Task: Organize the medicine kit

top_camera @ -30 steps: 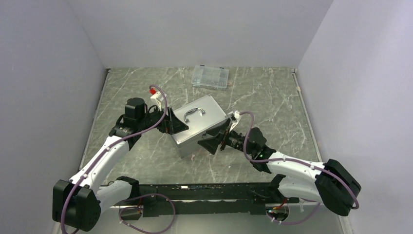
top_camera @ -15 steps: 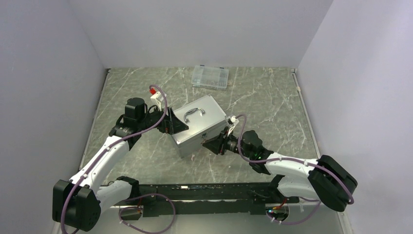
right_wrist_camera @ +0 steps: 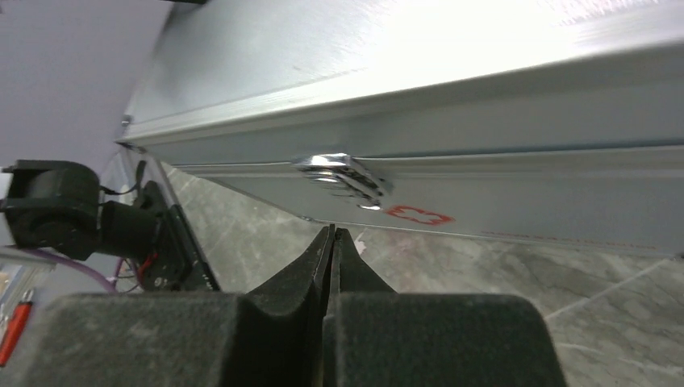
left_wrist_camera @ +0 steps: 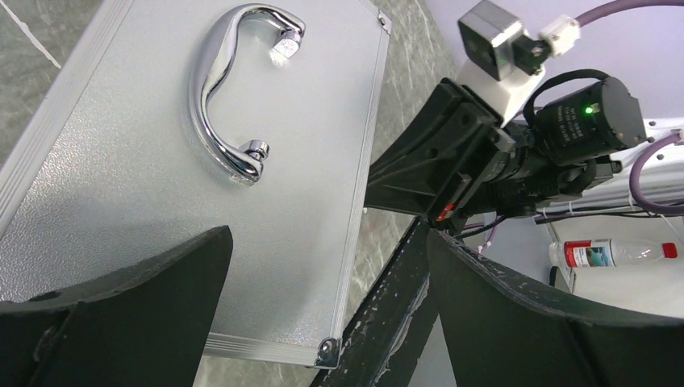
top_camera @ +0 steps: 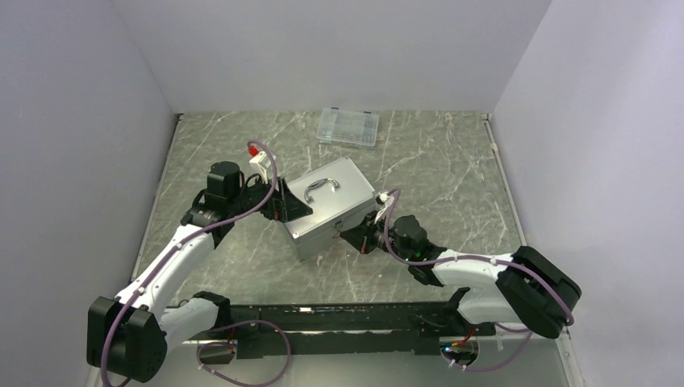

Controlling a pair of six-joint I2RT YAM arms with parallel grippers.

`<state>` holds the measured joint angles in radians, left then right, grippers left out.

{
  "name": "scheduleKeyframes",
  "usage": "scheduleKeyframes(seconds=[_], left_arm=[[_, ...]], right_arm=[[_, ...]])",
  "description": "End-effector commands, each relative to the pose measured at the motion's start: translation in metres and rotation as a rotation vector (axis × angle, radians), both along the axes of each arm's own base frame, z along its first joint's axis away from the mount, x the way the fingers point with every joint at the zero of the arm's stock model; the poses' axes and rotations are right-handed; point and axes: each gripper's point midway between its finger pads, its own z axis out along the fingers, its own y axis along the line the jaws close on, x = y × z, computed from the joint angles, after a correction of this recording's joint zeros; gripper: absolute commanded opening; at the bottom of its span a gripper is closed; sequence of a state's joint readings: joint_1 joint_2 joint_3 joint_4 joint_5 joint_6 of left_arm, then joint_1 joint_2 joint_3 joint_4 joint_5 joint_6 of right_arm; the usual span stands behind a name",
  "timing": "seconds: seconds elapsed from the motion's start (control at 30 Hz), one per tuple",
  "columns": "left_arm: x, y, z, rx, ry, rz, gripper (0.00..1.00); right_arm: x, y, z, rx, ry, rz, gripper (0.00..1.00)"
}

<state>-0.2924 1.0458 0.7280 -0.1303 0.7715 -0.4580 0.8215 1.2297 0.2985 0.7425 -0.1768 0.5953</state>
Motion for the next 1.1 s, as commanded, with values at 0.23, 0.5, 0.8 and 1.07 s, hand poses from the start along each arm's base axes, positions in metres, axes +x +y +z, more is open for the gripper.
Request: scheduleKeyframes(seconds=[0.23, 0.5, 0.8, 1.07], left_arm=[[-0.003, -0.002, -0.009, 0.005, 0.021, -0.019, 0.98], [-0.003, -0.003, -0.011, 0.001, 0.028, -0.021, 0.99], [-0.004, -0.002, -0.01, 0.007, 0.026, -0.023, 0.99], [-0.004, -0.001, -0.009, 0.013, 0.021, -0.017, 0.99]], right_arm=[[0.023, 0.01, 0.013, 0.06, -0.028, -0.073, 0.0], [0.028, 0.012, 0.018, 0.055, -0.045, -0.078, 0.0], [0.034, 0.016, 0.015, 0.048, -0.04, -0.089, 0.0], [0.03, 0.013, 0.019, 0.047, -0.048, -0.079, 0.0]])
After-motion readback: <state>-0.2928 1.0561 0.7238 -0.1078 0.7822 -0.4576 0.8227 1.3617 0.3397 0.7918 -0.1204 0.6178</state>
